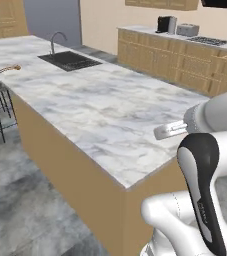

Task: Pick up the metallic utensils from the counter and place them in the open drawer. Make sure not to pick up any wooden utensils.

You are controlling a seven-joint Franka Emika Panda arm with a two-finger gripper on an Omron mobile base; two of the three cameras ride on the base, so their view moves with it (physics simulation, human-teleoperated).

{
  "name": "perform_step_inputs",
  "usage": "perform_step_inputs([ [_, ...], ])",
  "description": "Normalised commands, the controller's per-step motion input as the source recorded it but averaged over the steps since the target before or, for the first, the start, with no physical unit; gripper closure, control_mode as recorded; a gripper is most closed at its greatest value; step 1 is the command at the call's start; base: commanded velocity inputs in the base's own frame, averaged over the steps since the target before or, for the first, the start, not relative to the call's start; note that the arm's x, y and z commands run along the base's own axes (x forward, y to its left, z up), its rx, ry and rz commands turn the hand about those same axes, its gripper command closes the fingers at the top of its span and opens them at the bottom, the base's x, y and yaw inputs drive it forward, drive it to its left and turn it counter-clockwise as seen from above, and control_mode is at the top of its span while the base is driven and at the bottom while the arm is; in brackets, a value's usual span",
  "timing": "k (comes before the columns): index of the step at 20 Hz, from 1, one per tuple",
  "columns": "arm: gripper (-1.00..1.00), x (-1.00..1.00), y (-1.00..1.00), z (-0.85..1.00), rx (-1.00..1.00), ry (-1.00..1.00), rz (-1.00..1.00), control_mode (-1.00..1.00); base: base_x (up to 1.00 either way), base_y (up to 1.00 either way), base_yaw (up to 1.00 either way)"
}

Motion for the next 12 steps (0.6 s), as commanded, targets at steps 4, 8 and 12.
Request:
perform_step_inputs([
  [4, -1.0, 0.0, 0.0, 0.0, 0.0, 0.0, 0.0, 1.0, 0.0, 1.0, -0.34],
  [8, -1.0, 0.0, 0.0, 0.0, 0.0, 0.0, 0.0, 1.0, 0.03, 1.0, -0.53],
  [12, -1.0, 0.0, 0.0, 0.0, 0.0, 0.0, 0.0, 1.0, 0.04, 1.0, -0.62],
])
